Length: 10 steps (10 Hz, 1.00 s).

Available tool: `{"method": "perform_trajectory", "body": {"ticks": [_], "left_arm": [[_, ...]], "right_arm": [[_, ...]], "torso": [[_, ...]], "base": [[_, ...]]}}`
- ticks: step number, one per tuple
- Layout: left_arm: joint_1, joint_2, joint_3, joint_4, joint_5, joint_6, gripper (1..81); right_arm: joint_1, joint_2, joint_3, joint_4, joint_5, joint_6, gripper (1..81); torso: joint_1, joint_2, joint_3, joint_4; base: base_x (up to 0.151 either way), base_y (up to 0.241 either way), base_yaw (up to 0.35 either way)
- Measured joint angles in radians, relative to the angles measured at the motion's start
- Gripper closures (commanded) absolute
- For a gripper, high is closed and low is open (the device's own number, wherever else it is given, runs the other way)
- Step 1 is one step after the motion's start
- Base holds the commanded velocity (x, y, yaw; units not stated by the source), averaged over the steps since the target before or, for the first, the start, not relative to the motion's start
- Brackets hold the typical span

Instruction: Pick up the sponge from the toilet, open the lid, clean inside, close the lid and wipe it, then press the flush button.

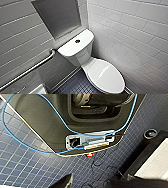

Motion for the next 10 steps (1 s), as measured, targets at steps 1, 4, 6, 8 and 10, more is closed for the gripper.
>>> {"method": "perform_trajectory", "body": {"ticks": [1, 4, 6, 8, 10], "left_arm": [[0.000, 0.000, 0.000, 0.000, 0.000, 0.000, 1.0], [-0.001, 0.004, 0.000, 0.000, 0.000, 0.000, 1.0], [-0.001, 0.012, 0.000, 0.000, 0.000, 0.000, 1.0], [-0.001, 0.012, 0.000, 0.001, 0.000, 0.000, 1.0], [-0.003, 0.012, 0.000, 0.004, 0.000, 0.000, 1.0]], "right_arm": [[-0.044, -0.020, 0.031, 0.000, 0.031, -0.001, 81.1], [-0.076, -0.108, 0.213, -0.001, 0.041, -0.001, 81.1], [-0.038, -0.164, 0.360, -0.006, -0.070, -0.001, 81.1], [0.080, -0.176, 0.444, -0.009, -0.175, -0.001, 81.1], [0.250, -0.150, 0.459, -0.020, -0.299, -0.001, 81.1]], "torso": [[0.000, 0.000, 0.000, 0.000], [0.000, 0.000, 0.000, 0.000], [0.000, 0.000, 0.000, 0.000], [0.000, 0.000, 0.000, 0.000], [0.000, 0.000, 0.000, 0.000]], "base": [[0.000, 0.000, 0.000], [0.000, 0.000, 0.000], [0.000, 0.000, 0.000], [0.000, 0.000, 0.000], [0.000, 0.000, 0.000]]}}
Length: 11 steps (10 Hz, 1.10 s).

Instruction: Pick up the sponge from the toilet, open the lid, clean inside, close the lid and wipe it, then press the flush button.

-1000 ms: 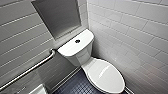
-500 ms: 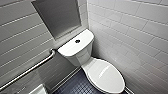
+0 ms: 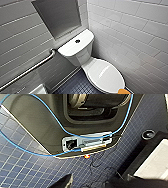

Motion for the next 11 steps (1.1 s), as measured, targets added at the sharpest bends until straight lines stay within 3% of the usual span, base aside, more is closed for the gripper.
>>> {"method": "perform_trajectory", "body": {"ticks": [3, 5, 8, 11], "left_arm": [[-0.004, 0.000, 0.000, 0.003, -0.004, 0.000, 1.0], [-0.004, 0.000, 0.000, 0.003, -0.005, 0.000, 1.0], [-0.007, 0.000, 0.000, 0.003, -0.007, 0.000, 1.0], [-0.006, 0.002, 0.000, 0.003, -0.007, 0.000, 1.0]], "right_arm": [[0.236, 0.127, -0.025, -0.016, -0.201, 0.001, 81.1], [0.332, 0.262, -0.104, -0.029, -0.290, 0.009, 81.1], [0.351, 0.504, -0.296, -0.047, -0.361, 0.016, 81.1], [0.342, 0.666, -0.521, -0.063, -0.353, 0.026, 81.1]], "torso": [[0.000, 0.000, 0.000, 0.000], [0.000, 0.000, 0.000, 0.000], [0.000, 0.000, 0.000, 0.000], [0.000, 0.000, 0.000, 0.000]], "base": [[0.000, 0.000, 0.000], [0.000, 0.000, 0.000], [0.000, 0.000, 0.000], [0.000, 0.000, 0.000]]}}
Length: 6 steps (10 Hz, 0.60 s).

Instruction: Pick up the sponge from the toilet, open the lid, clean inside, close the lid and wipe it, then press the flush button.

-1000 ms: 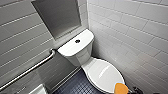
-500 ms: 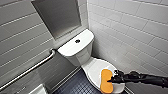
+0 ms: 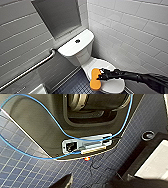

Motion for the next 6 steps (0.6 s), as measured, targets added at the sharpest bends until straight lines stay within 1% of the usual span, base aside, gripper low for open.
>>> {"method": "perform_trajectory", "body": {"ticks": [2, 4, 5, 6], "left_arm": [[0.000, 0.000, 0.000, 0.000, -0.001, 0.000, 1.0], [0.000, 0.000, 0.000, 0.000, 0.000, 0.000, 1.0], [0.000, 0.000, 0.000, 0.000, 0.000, 0.000, 1.0], [0.000, 0.001, 0.000, 0.000, -0.001, 0.000, 1.0]], "right_arm": [[-0.023, 0.054, -0.180, -0.007, 0.060, 0.002, 81.1], [-0.023, 0.125, -0.345, -0.011, 0.141, 0.004, 81.1], [-0.024, 0.162, -0.411, -0.011, 0.174, 0.005, 81.1], [-0.028, 0.182, -0.449, -0.011, 0.193, 0.004, 81.1]], "torso": [[0.000, 0.000, 0.000, 0.000], [0.000, 0.000, 0.000, 0.000], [0.000, 0.000, 0.000, 0.000], [0.000, 0.000, 0.000, 0.000]], "base": [[0.000, 0.000, 0.000], [0.000, 0.000, 0.000], [0.000, 0.000, 0.000], [0.000, 0.000, 0.000]]}}
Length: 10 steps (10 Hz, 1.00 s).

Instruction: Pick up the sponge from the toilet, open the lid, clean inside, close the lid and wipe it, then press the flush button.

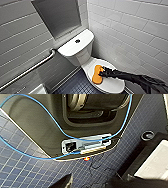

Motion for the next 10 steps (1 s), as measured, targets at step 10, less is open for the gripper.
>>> {"method": "perform_trajectory", "body": {"ticks": [10], "left_arm": [[0.000, -0.011, 0.009, 0.001, -0.001, 0.000, 1.0]], "right_arm": [[-0.075, -0.314, 0.426, -0.033, -0.005, 0.010, 81.1]], "torso": [[0.000, 0.000, 0.000, 0.000]], "base": [[0.000, 0.000, 0.000]]}}
